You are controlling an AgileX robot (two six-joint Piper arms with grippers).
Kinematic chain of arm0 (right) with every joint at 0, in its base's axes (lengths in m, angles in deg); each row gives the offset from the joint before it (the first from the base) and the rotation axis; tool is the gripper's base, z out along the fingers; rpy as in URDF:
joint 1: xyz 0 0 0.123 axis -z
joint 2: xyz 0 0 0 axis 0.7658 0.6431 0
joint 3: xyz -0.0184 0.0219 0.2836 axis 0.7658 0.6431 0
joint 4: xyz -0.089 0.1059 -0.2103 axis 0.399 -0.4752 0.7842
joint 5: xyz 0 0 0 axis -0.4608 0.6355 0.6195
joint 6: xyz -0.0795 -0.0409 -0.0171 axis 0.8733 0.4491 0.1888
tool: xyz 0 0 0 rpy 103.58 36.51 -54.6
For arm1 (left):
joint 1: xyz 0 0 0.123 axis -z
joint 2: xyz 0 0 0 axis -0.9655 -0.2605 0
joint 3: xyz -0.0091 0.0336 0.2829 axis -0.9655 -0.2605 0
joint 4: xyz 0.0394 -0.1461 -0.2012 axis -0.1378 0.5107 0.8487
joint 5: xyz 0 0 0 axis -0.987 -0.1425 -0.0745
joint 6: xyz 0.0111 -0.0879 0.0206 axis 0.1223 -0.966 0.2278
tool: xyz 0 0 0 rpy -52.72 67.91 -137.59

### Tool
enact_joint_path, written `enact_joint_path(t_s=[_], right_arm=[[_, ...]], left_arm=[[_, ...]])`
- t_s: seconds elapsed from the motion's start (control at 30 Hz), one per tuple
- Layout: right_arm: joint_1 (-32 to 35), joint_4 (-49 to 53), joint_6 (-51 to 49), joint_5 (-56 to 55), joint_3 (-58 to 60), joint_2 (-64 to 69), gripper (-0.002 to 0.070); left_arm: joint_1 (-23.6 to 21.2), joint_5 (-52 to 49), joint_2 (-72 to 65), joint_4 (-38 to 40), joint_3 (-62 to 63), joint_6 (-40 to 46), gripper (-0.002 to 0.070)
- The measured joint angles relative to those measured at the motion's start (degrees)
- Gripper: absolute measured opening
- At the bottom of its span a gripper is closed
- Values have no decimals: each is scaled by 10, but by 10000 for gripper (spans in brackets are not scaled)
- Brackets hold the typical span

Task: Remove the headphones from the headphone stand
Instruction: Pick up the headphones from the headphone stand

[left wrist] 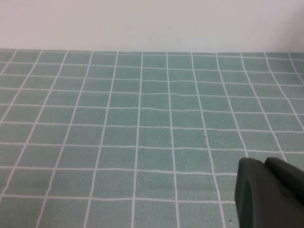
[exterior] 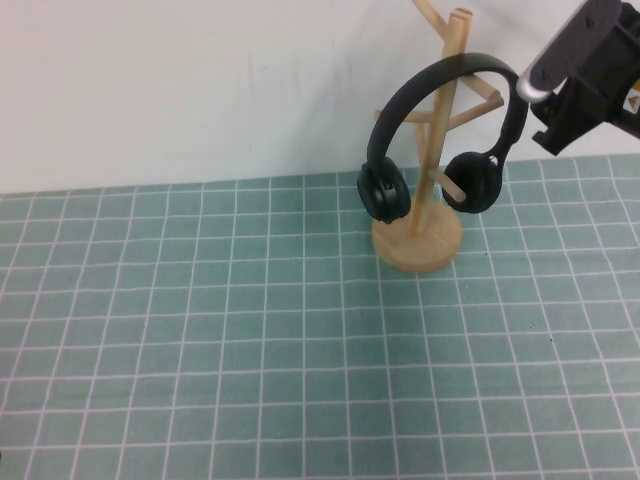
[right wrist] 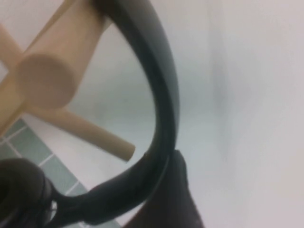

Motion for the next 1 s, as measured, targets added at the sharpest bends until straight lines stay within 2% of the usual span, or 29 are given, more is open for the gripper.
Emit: enact_joint_path(t_s=[0.57,1.0], right_arm=[[-9,0,-23,43,-20,20,544],[-24,0,-24,15,-20,20,544]], left_arm=[[0,0,0,0,0,0,-4],[0,0,0,0,0,0,-4]])
